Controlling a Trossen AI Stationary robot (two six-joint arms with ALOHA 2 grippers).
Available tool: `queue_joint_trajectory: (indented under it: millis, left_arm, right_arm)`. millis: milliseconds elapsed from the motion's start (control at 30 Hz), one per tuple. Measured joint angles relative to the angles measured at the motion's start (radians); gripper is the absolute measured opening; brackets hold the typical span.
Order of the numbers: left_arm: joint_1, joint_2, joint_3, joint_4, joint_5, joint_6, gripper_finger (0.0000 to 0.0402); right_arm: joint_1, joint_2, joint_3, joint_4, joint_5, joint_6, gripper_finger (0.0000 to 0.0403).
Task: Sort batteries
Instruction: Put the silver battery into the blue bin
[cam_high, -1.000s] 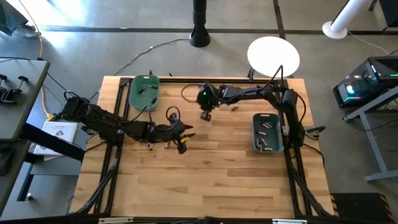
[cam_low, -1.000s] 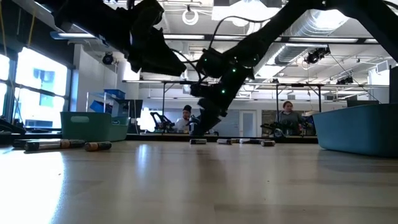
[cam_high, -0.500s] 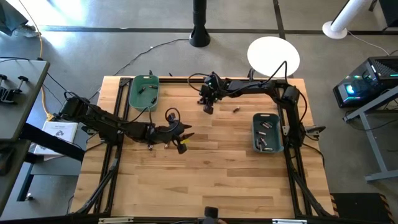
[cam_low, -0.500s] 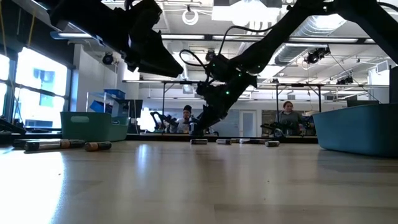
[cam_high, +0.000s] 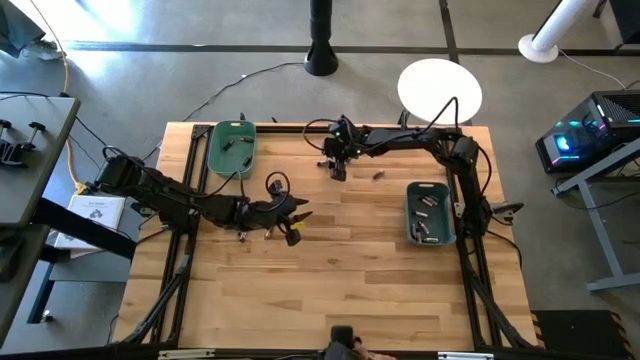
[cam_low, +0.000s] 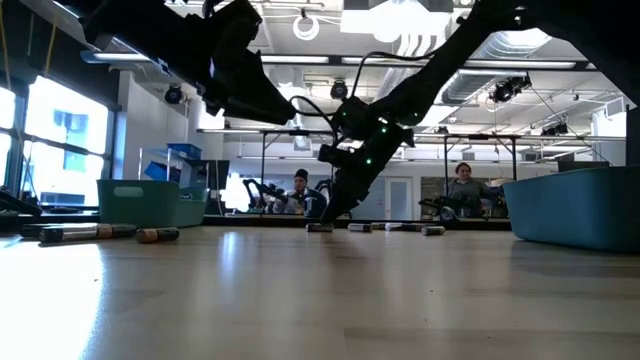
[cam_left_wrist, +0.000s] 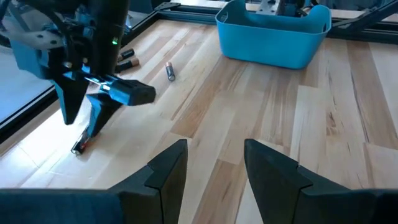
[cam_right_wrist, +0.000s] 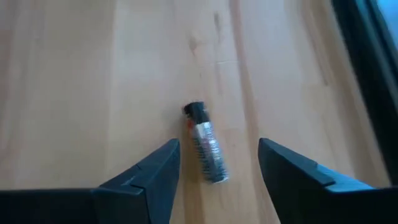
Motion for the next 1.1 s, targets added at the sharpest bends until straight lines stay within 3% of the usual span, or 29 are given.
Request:
queue_joint_trajectory:
  millis: [200, 533, 667, 967, 1100]
  left_arm:
    - [0.000, 0.000, 0.000, 0.005, 0.002, 0.007, 0.0154]
    - [0.000, 0.000, 0.000, 0.005, 0.003, 0.001, 0.0154]
    - [0.000, 0.000, 0.000, 0.003, 0.003, -0.001, 0.0154]
    - [0.000, 0.000, 0.000, -0.003, 0.002, -0.013, 0.0154]
    - [-0.002, 0.000, 0.000, -0.004, 0.003, -0.029, 0.0154]
  right_arm:
    - [-0.021, 0.030, 0.000, -0.010, -0.030, -0.045, 0.0178]
    - [-0.035, 0.035, 0.000, 0.001, -0.021, -0.044, 0.0062]
    - [-0.034, 0.031, 0.001, -0.014, 0.012, 0.000, 0.0054]
    - [0.033, -0.077, -0.001, -0.319, 0.109, 0.074, 0.0021]
    - [0.116, -0.137, -0.005, -0.435, 0.261, 0.192, 0.0021]
